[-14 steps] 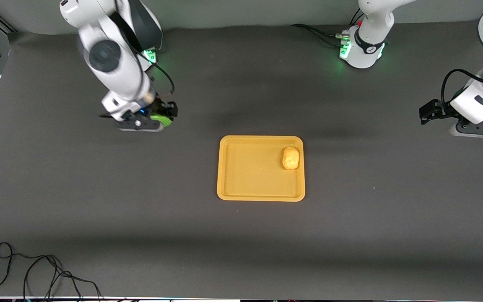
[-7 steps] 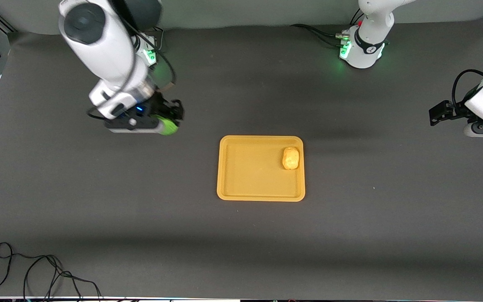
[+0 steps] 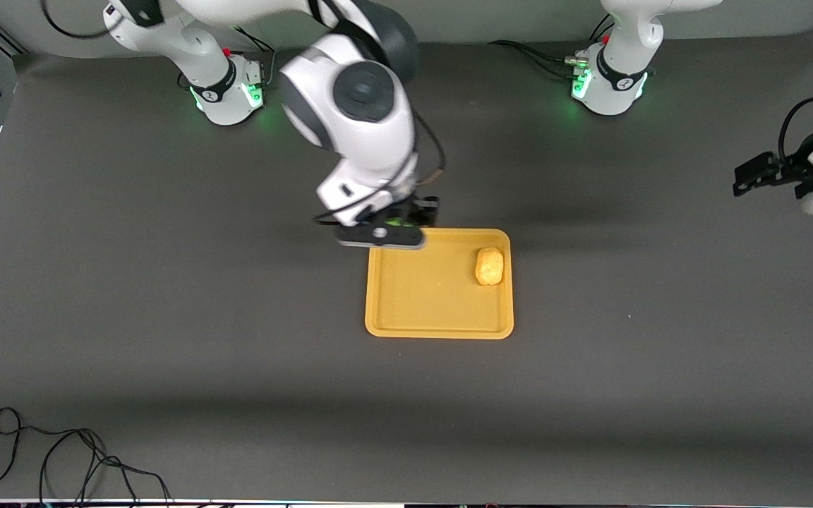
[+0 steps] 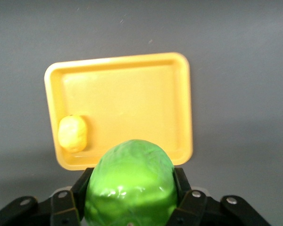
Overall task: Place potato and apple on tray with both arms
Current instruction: 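Carry the green apple over the tray with the right gripper, then lower the apple onto the tray and open the right gripper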
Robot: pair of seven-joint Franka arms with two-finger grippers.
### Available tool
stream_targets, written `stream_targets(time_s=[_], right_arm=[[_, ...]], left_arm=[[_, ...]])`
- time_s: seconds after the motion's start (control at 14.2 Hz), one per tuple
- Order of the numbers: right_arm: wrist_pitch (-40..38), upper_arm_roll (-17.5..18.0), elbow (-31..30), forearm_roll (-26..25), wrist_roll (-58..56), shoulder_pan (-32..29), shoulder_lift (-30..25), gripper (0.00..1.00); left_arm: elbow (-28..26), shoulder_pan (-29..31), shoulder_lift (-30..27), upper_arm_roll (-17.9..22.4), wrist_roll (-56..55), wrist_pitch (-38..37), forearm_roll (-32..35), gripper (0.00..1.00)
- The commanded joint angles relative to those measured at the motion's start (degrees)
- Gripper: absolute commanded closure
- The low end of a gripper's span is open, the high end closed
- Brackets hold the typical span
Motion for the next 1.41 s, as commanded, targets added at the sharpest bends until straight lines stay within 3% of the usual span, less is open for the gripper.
stream_targets(time_s=[0.0,0.35,0.92,0.99,1.06,1.34], right_arm=[[1.80,0.78,4.86,-0.01,1.95,0.39,6.01,0.49],[10.42,0.60,4.42,-0.36,1.95,0.65,15.15,0.49],[20.27,0.43,4.24,-3.70,4.59,1.45,23.34,0.49],[20.62,0.43,4.15,-3.70,4.50,1.45,23.43,0.38],[20.72,0.43,3.89,-3.79,4.50,1.36,23.60,0.01],[19.76,0.34,3.89,-3.79,4.50,1.27,22.21,0.00]], left_arm=[[2.31,-3.58,-0.40,2.39,0.11,-3.14,-0.09,0.00],[3.55,-3.23,0.74,2.39,0.46,-3.24,0.62,0.00],[4.77,-3.58,1.63,2.30,0.10,1.59,0.88,0.00],[4.78,-3.84,1.54,2.21,0.11,0.73,0.88,0.00],[4.78,-3.84,1.45,2.04,0.54,0.11,0.97,0.00],[4.69,-4.02,1.45,0.46,0.29,-2.35,0.97,0.00]])
